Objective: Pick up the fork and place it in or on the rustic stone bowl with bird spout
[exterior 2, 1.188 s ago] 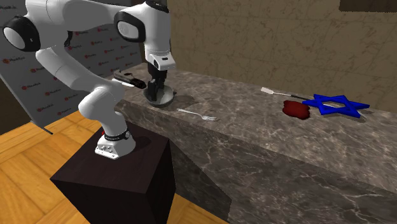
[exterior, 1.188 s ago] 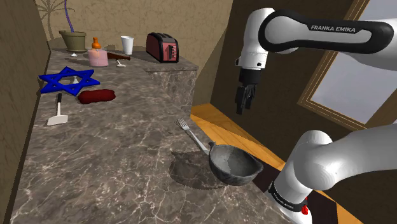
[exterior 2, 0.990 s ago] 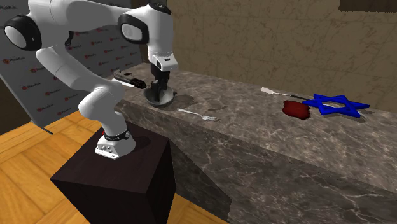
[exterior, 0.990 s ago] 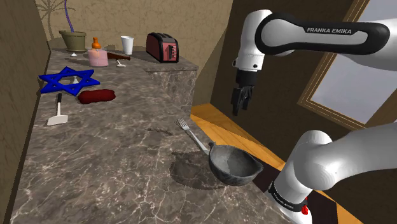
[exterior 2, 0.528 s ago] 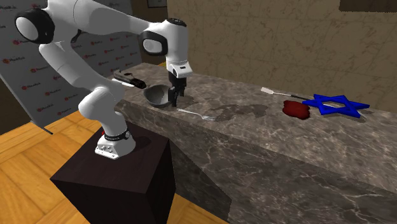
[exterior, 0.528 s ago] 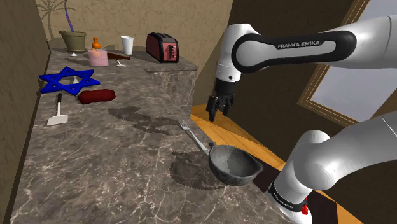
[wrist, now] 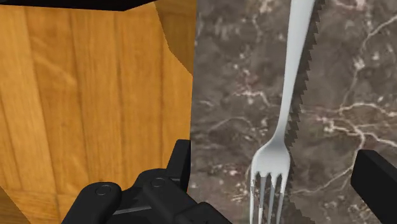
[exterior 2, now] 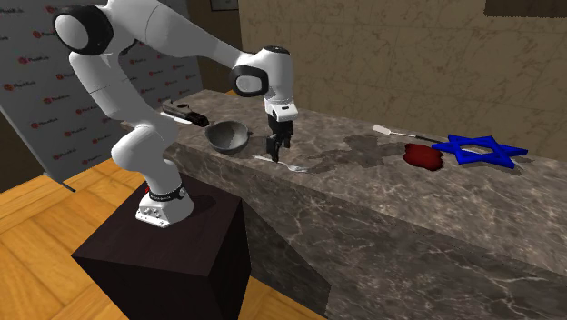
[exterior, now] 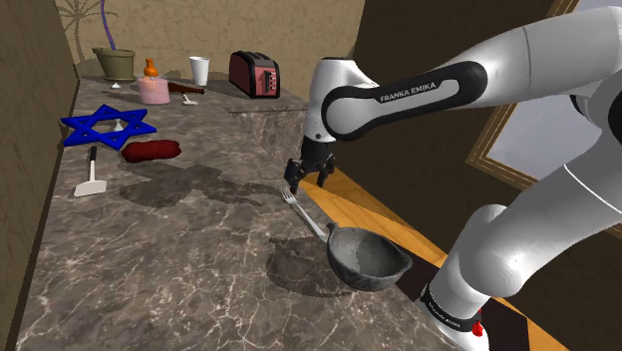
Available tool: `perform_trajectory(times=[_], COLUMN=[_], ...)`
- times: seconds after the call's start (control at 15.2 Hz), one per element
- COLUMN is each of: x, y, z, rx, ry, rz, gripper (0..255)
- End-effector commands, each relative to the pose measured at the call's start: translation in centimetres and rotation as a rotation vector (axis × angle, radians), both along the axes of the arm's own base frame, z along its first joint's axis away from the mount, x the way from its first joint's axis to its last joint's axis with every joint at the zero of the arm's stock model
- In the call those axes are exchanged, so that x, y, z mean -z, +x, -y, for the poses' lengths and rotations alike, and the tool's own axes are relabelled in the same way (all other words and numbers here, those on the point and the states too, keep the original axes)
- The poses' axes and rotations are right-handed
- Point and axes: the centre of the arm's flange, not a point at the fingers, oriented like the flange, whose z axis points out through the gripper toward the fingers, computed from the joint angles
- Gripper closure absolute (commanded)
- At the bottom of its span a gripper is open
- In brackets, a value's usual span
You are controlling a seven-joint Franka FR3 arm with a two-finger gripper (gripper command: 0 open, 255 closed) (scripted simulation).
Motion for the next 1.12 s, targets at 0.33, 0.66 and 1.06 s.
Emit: perform_trajectory(times=[0.33,0.66,1.06], x=[3.7,5.6,5.6], y=[2.9,3.0,3.0], z=[-1.2,-1.1,-1.1], rx=[0.053,0.053,0.053], ry=[-0.02,-0.019,-0.02], rz=[0.037,0.037,0.037], gripper=[0,0,0])
